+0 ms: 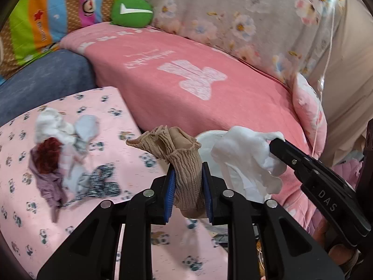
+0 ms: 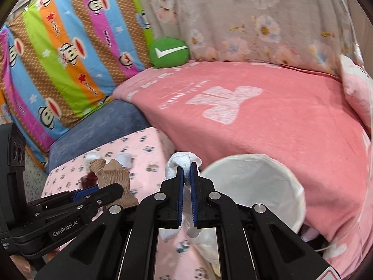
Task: Collect trash
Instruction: 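Lift the beige stocking with the left tool while the right tool grasps a white sock, then open both tools over the wastebasket to drop stocking and sock, then grasp the lilac pouch with the left tool while the right tool grasps the leopard strap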
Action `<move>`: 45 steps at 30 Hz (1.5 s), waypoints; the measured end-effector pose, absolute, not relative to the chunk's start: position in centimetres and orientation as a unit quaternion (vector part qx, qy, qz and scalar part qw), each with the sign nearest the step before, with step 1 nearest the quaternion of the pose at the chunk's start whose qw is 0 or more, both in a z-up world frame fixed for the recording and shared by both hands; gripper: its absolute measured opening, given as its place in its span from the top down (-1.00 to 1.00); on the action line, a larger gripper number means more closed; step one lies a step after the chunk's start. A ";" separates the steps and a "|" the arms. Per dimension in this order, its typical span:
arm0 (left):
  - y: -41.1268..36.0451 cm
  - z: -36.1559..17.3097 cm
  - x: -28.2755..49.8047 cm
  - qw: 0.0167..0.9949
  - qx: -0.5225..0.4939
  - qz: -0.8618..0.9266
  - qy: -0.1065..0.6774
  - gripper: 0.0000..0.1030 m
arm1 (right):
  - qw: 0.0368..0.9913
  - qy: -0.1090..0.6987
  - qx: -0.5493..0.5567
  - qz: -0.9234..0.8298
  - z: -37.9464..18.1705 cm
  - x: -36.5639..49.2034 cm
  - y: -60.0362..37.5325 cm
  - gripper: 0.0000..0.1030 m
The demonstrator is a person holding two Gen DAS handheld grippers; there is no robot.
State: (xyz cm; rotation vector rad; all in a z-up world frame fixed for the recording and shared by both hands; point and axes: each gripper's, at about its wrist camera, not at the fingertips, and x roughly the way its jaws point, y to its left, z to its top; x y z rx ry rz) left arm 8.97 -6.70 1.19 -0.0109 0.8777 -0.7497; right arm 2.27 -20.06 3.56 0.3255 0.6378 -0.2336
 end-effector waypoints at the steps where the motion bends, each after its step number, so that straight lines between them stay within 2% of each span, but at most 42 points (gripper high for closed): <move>1: -7.4 1.1 8.7 0.834 -0.002 -0.361 0.416 0.58 | 0.928 0.314 0.161 -0.123 3.2 1.7 -20.9 0.86; 15: -15.0 -0.1 6.9 0.803 0.042 -0.411 0.430 0.53 | 0.909 0.329 0.187 -0.177 0.8 -0.9 -26.3 0.79; 16: -15.1 -0.2 6.9 0.801 0.040 -0.412 0.432 0.47 | 0.908 0.329 0.188 -0.178 0.7 -0.9 -26.5 0.75; 18: -15.4 -0.2 7.0 0.800 0.037 -0.413 0.434 0.21 | 0.908 0.327 0.187 -0.184 0.6 -1.1 -26.6 0.73; 19: -15.4 -0.2 6.9 0.805 0.037 -0.408 0.430 -0.08 | 0.908 0.326 0.187 -0.185 0.6 -1.2 -26.7 0.72; 20: -15.4 0.0 6.9 0.811 0.038 -0.402 0.423 -0.29 | 0.908 0.325 0.186 -0.188 0.6 -1.3 -26.8 0.70; 23: -15.1 0.4 6.9 0.822 0.042 -0.390 0.412 -0.41 | 0.908 0.322 0.184 -0.197 0.7 -1.3 -26.8 0.55; 25: -14.8 0.4 7.2 0.825 0.039 -0.380 0.416 -0.42 | 0.908 0.318 0.183 -0.201 0.9 -1.4 -26.8 0.33; 27: -14.3 0.4 7.4 0.828 0.036 -0.373 0.416 -0.42 | 0.910 0.314 0.182 -0.201 1.1 -1.5 -26.7 0.26; 45: -7.3 0.1 9.2 0.865 0.010 -0.282 0.415 -0.42 | 0.920 0.331 0.155 -0.140 0.9 1.1 -21.0 0.01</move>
